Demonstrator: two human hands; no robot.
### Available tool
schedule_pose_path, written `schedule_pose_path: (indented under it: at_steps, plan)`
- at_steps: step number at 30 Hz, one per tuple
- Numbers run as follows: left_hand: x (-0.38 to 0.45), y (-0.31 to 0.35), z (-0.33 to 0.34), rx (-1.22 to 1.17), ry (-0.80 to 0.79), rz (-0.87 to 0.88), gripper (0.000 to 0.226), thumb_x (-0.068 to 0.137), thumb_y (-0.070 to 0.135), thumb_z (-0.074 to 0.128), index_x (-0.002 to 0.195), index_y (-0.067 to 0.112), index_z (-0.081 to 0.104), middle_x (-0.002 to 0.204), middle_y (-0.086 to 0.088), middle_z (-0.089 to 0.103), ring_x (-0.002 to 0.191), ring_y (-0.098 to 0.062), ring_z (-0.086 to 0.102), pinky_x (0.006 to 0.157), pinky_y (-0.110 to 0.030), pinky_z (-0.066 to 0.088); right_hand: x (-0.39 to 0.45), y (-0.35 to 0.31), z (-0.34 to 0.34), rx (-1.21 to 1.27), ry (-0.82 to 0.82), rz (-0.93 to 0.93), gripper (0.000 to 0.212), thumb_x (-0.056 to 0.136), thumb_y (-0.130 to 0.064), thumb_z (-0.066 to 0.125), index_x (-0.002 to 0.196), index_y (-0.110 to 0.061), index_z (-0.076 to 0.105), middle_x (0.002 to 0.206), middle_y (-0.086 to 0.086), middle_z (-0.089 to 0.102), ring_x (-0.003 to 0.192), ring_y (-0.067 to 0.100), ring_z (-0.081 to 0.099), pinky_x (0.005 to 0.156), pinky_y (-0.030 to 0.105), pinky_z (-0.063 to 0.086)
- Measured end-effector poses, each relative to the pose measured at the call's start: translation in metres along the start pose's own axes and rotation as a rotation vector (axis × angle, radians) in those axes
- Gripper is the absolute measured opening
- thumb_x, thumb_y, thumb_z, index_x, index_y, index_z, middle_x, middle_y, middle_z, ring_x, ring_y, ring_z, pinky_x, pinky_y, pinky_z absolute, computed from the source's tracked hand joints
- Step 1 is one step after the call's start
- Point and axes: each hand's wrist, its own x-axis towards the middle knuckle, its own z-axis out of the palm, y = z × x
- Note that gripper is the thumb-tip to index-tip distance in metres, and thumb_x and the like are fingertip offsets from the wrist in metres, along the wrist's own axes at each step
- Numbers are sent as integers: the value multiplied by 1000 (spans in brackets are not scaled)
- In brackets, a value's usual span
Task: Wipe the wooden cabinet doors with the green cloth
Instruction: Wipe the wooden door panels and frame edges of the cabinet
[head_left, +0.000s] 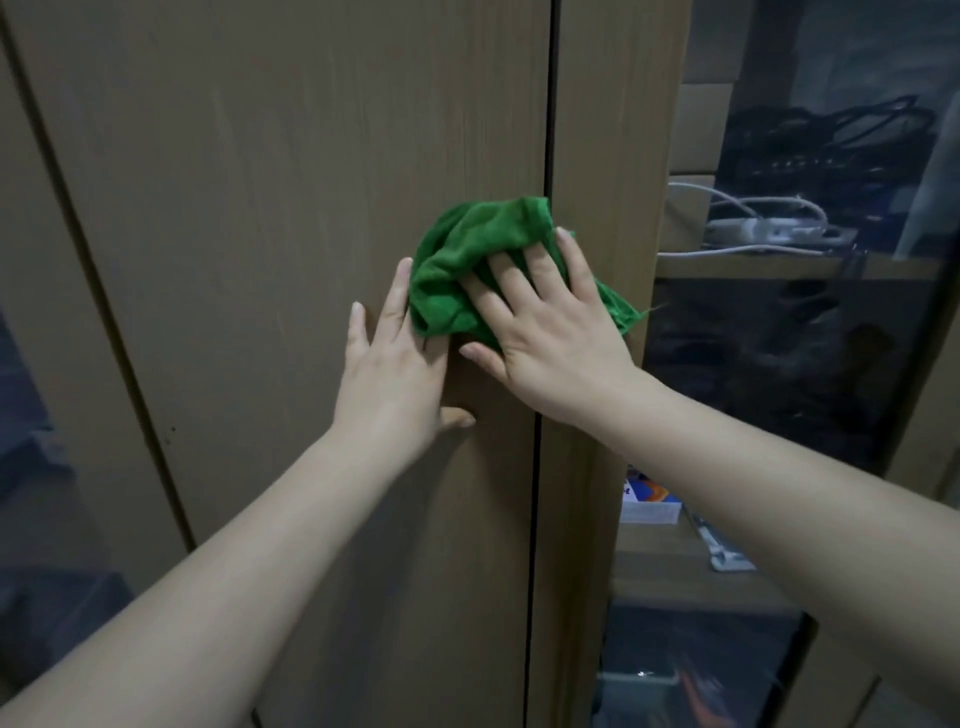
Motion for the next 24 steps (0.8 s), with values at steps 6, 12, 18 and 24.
schedule_pose_path:
  at_steps: [6,12,18,24]
  plan:
    - [-7,-5,2,-5,52,44,134,66,56,80,156,15,-11,165,-5,-16,152,-23,-10,117,-57,17,-53,19,3,24,-49,-385,42,102,-42,46,136,-19,57,142,9,56,141,36,41,120,55,23]
    - [-31,3,17,-5,-11,30,137,65,66,76,155,19,-16,162,-5,-26,151,-25,-17,116,-61,16,-66,82,-5,-6,-13,-189,45,88,-35,54,130,-19,54,133,13,59,132,38,41,119,57,20]
    - [-52,29,43,1,-62,53,140,58,71,77,157,19,-7,161,-10,-29,150,-30,-19,114,-64,14,-60,21,9,51,87,42,44,98,-41,47,137,-25,56,148,10,52,144,42,33,120,56,18]
    - [-54,25,54,0,-3,80,140,57,59,85,158,18,-3,164,-9,-20,152,-30,-10,112,-66,18,-121,-19,43,9,19,-135,43,100,-41,46,139,-25,55,149,8,51,144,37,33,120,53,19]
